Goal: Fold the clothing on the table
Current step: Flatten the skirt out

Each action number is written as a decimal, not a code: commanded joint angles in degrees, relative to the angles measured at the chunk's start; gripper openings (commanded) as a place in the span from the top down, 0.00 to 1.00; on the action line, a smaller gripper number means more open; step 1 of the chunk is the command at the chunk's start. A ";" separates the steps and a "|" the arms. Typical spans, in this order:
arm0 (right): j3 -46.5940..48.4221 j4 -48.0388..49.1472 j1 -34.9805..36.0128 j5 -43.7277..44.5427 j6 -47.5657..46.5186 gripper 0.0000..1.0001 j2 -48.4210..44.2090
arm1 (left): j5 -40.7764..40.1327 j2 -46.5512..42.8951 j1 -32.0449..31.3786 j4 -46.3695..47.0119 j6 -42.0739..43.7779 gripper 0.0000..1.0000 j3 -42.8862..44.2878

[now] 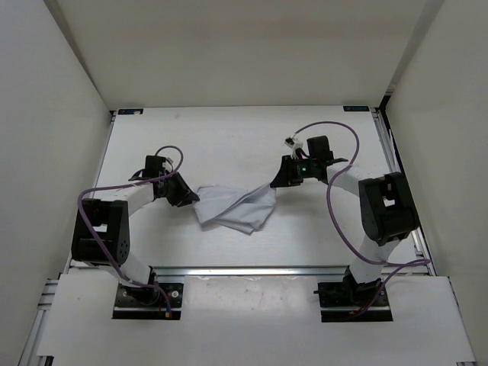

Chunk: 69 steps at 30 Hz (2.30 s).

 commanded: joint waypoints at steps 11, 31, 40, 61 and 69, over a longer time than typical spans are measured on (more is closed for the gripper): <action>-4.20 3.24 -2.14 -3.78 3.43 1.00 -1.84 | 14.14 2.81 4.73 21.79 -20.22 1.00 -2.79; -1.48 -3.81 -1.08 -1.58 -1.49 0.99 -2.20 | 9.14 7.83 4.11 49.62 -62.89 0.77 -8.46; -1.12 -4.59 -1.79 -2.02 -1.85 1.00 -2.45 | -7.36 3.69 4.30 2.89 -26.53 0.67 11.77; -0.68 -7.23 -0.74 -1.59 -3.17 1.00 -3.34 | -43.38 -1.49 -24.00 -3.74 57.49 0.39 9.87; -2.44 -8.46 1.03 -0.53 -3.78 1.00 -4.57 | -30.59 -3.78 -15.92 -1.89 50.66 0.39 9.59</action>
